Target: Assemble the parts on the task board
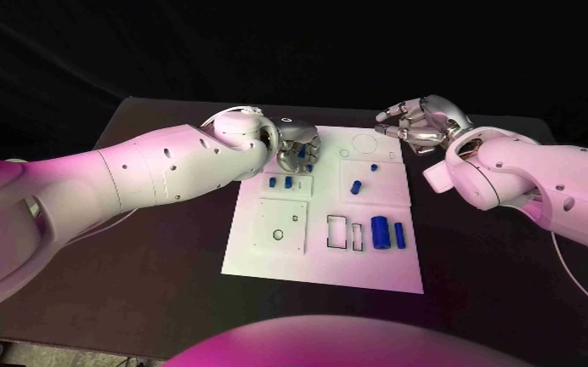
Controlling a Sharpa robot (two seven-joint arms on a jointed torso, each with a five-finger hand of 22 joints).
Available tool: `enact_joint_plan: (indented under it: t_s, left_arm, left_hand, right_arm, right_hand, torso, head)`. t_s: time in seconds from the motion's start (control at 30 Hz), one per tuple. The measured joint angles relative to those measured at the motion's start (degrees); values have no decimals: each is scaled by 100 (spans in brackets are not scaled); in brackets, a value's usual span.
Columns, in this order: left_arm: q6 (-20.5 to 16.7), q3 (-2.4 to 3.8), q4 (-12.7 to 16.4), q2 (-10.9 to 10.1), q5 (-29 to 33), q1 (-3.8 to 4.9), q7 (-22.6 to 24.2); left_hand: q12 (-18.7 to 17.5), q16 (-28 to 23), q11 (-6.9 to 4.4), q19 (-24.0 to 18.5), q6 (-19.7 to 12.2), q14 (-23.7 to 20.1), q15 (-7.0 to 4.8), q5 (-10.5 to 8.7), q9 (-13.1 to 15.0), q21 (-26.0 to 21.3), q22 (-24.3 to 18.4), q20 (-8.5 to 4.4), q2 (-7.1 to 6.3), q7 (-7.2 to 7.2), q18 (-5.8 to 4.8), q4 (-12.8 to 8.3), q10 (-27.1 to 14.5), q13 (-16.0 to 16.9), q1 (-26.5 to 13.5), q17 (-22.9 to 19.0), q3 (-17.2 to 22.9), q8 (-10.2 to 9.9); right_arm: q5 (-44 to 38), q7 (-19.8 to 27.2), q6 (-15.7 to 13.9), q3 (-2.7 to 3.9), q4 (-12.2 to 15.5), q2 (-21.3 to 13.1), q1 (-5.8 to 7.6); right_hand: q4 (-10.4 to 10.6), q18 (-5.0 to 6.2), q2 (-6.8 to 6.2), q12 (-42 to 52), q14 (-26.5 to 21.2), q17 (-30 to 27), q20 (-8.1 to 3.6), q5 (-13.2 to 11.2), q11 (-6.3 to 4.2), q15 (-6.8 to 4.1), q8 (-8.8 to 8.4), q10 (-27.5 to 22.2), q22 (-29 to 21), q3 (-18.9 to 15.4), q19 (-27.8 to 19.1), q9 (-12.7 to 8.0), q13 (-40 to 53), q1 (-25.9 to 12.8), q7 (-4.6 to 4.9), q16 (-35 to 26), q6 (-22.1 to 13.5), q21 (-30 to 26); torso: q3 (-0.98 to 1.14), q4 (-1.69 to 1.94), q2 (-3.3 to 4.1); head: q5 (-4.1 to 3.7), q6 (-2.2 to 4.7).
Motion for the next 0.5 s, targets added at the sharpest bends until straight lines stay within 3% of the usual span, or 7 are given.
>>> enact_joint_plan:
  t_s: [0.5]
  left_arm:
    - [62,-11,-70,69,-4,10,8]
  left_hand:
    - [2,205,-52,0,166,86,-43,0,11,105,71,0,0,-39,0,-48,161,7,0,88,80,0]
  right_arm:
    - [2,7,0,0,2,4,-1]
  right_hand:
    - [0,0,0,0,0,0,0,0,0,0,24,0,-1,0,0,-6,-1,0,0,0,0,0]
  torso:
    - [1,-5,-3]
  head:
    - [-9,-23]
